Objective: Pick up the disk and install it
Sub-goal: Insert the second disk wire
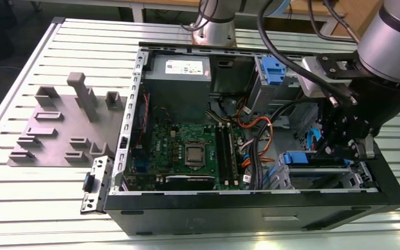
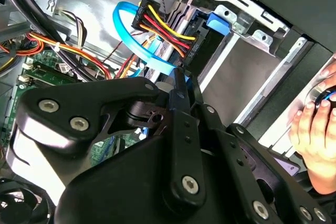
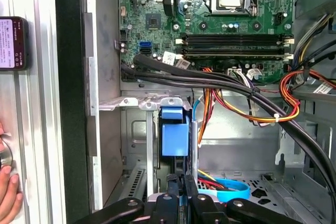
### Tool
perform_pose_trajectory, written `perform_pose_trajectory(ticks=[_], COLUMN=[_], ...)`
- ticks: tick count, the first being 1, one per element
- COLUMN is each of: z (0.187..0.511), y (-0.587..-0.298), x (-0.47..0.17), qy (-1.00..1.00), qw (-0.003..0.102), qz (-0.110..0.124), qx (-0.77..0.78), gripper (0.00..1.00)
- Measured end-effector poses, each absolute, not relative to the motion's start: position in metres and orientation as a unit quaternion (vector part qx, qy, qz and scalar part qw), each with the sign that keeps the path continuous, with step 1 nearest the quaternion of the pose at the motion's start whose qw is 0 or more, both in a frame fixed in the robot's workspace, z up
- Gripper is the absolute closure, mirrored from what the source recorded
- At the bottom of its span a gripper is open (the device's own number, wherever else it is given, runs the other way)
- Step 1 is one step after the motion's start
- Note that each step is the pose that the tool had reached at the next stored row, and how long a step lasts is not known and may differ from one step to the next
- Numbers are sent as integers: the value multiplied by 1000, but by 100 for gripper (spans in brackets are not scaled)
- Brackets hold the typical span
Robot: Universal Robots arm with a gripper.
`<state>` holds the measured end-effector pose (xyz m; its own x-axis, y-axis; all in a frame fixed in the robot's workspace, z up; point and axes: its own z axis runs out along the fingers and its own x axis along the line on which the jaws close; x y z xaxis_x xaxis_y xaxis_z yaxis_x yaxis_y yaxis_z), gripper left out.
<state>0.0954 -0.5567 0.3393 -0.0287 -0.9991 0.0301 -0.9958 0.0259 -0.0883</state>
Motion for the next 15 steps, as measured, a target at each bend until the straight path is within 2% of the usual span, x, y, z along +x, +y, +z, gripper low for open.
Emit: perform_pose_trajectory(ticks=[15], z=[337], y=[-557], x=[90], qy=[712], qw=[28], qz=[-50], qx=[-700], gripper=[84])
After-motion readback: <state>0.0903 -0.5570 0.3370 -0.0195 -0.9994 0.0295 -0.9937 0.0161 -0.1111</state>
